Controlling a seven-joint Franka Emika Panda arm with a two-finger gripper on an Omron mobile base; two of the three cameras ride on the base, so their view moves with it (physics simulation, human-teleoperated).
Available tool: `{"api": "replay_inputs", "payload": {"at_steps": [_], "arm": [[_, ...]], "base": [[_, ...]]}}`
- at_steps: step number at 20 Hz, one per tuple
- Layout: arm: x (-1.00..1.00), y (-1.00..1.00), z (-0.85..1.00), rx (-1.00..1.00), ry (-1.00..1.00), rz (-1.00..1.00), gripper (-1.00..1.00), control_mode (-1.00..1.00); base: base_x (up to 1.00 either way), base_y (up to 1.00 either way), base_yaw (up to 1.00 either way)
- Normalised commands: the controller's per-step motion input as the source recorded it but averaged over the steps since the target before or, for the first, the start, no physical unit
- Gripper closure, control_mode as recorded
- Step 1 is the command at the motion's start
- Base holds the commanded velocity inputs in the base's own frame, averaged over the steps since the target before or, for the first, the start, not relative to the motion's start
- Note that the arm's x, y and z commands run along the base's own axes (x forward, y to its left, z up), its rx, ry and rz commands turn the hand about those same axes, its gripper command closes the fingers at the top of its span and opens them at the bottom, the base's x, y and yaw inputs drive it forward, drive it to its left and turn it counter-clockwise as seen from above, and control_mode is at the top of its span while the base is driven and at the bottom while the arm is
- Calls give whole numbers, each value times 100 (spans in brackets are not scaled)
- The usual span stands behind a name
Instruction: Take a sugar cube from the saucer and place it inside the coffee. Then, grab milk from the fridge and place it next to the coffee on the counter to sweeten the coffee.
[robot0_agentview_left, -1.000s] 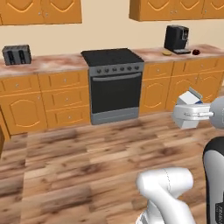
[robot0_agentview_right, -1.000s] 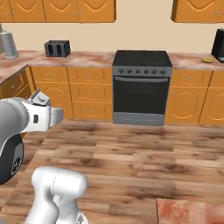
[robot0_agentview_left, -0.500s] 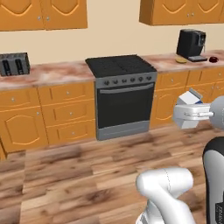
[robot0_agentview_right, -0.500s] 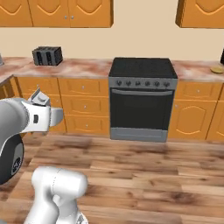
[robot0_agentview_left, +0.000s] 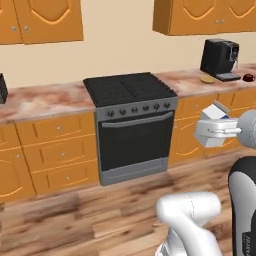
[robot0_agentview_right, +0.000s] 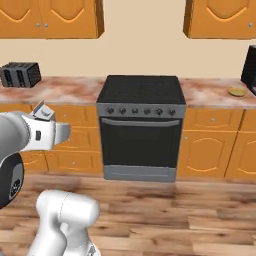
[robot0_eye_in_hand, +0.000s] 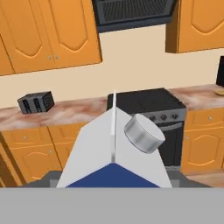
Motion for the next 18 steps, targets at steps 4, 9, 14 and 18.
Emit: {"api": "replay_inputs", "payload": {"at_steps": [4, 9, 14, 18], "arm": [[0, 0, 0, 0, 0, 0, 100, 100], [0, 0, 0, 0, 0, 0, 100, 100], [0, 0, 0, 0, 0, 0, 100, 100], [0, 0, 0, 0, 0, 0, 100, 100]], "base": [[100, -92, -18], [100, -97, -20], [99, -100, -25], [95, -100, -25]]}}
